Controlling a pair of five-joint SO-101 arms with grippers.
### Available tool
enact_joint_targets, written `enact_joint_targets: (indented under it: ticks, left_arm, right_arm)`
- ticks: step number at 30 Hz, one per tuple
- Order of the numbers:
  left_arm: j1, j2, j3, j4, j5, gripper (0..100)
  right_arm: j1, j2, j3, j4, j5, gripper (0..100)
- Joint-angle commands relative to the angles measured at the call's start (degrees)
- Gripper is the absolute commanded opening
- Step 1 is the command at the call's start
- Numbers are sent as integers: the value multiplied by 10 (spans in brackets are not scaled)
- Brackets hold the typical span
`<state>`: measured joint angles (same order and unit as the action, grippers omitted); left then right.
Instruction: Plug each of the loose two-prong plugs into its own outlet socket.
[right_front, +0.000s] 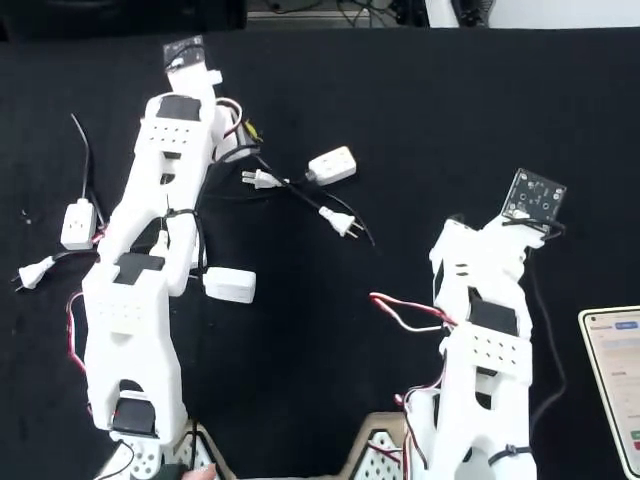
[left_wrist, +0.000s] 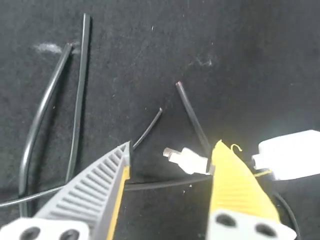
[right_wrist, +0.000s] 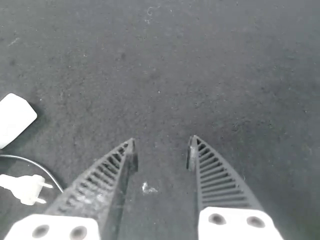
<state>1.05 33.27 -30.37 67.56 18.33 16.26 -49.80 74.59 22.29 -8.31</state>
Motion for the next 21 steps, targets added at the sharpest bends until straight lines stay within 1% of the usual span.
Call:
enact_joint_targets:
  ticks: [1,5,9,14,16,21]
  left_arm:
    - [3,11,-36,-25,11,266]
    - [10,53,-49,-57,11,266]
    - [14,74,-61,-58,7,267]
    - [22,80,-43,-50,-50,264]
    - [24,80,-24,-52,-62,264]
    - [22,89,-7,-56,-66,262]
  right_arm:
    - [10,-15,-24,-11,-4,166]
    - [10,-15,-24,-11,-4,166]
    - [10,-15,-24,-11,-4,166]
    - [10,-15,-24,-11,-4,166]
    - [10,-15,-24,-11,-4,166]
    - [10,-15,-23,-11,-4,166]
